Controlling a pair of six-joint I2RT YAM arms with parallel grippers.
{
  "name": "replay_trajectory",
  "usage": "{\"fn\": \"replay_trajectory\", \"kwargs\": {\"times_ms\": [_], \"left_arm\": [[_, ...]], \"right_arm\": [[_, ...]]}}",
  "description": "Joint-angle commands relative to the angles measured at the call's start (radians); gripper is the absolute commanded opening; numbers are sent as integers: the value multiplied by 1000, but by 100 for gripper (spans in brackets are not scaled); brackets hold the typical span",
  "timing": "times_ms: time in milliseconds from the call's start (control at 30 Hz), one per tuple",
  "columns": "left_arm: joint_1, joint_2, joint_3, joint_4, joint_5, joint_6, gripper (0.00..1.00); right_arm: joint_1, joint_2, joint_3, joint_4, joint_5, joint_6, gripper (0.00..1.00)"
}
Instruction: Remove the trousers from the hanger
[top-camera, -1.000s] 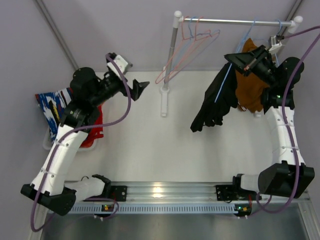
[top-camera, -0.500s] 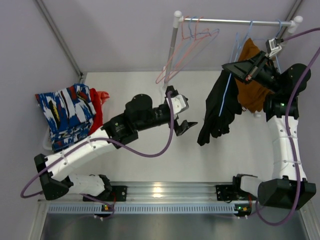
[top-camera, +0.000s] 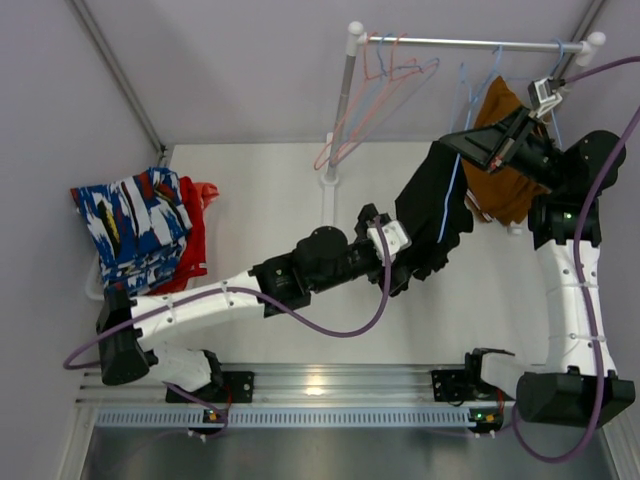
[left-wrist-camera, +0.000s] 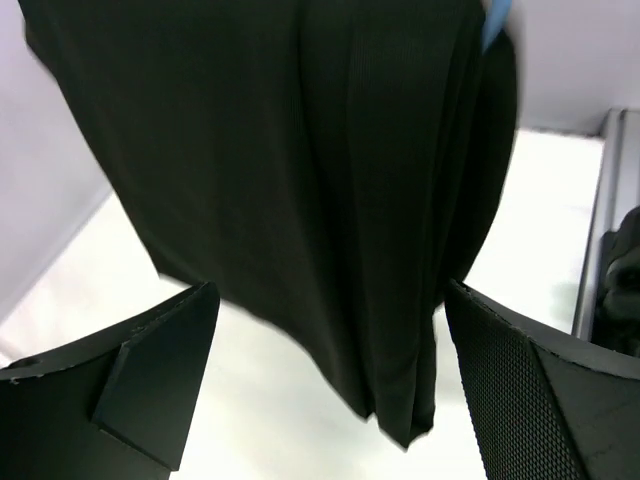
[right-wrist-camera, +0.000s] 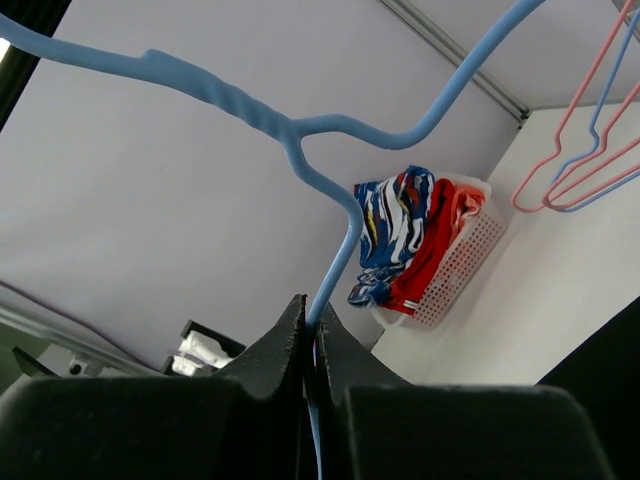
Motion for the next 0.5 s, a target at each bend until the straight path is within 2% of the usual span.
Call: {"fn": "replay_trajectory", "kwargs": {"times_ms": [0,233,467], "left_arm": [[-22,-56,-112,138,-90,-46,99],[-123,-46,-250,287,-231,-47,99],[-131,19,-247,427,-334,-10,99]], "right_arm": [[16,-12,126,12,37,2,0],[19,3,203,-44,104,19,0],[19,-11,220,-64,117,34,0]]}}
